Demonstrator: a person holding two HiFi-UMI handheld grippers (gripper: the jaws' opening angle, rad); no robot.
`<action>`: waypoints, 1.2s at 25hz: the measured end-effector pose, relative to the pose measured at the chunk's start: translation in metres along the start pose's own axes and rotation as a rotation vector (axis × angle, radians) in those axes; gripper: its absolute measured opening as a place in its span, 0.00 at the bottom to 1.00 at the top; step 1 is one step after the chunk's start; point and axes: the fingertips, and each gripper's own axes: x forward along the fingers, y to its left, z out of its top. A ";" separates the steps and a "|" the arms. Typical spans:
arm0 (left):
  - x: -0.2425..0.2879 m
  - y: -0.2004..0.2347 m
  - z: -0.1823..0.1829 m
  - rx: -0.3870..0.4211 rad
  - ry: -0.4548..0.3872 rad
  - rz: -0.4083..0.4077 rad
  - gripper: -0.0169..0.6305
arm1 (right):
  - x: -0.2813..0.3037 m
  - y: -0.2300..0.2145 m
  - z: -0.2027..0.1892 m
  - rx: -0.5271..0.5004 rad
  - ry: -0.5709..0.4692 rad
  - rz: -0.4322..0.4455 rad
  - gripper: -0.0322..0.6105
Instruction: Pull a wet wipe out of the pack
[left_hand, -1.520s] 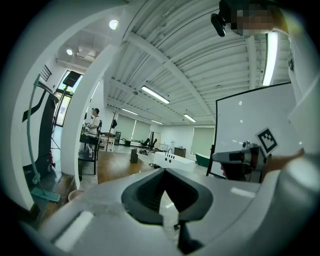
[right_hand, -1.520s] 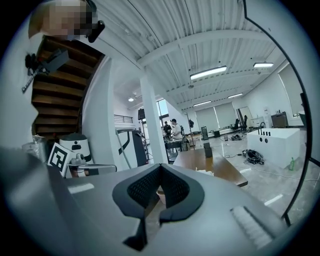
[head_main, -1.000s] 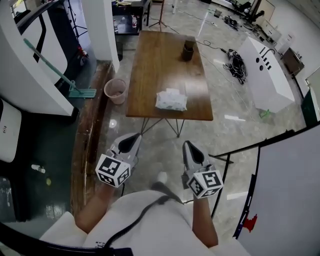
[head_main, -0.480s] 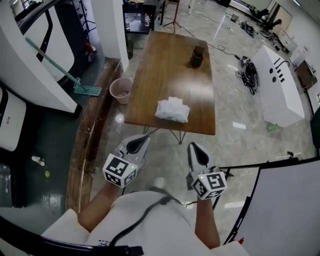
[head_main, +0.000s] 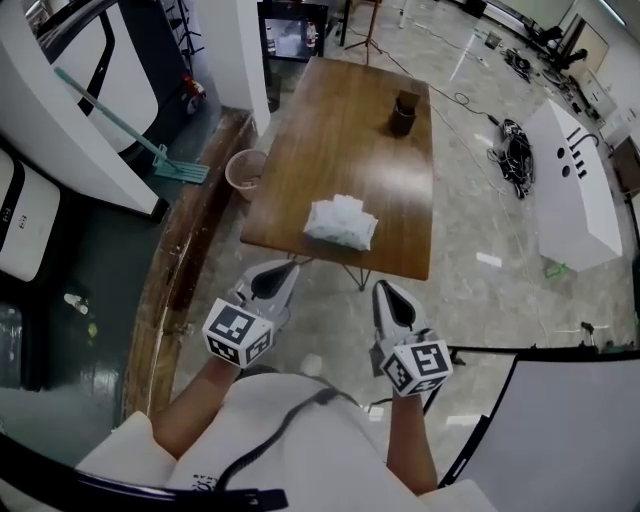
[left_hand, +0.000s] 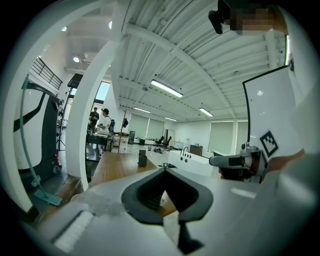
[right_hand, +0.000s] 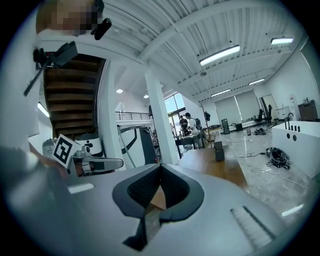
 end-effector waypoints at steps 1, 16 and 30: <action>0.003 -0.002 0.000 0.000 0.001 0.003 0.03 | 0.000 -0.004 -0.001 0.003 0.001 0.006 0.06; 0.017 0.013 -0.019 -0.050 0.045 0.047 0.03 | 0.010 -0.025 -0.011 0.017 0.044 0.015 0.06; 0.086 0.059 0.008 0.003 0.040 -0.094 0.03 | 0.079 -0.046 0.007 0.007 0.036 -0.048 0.06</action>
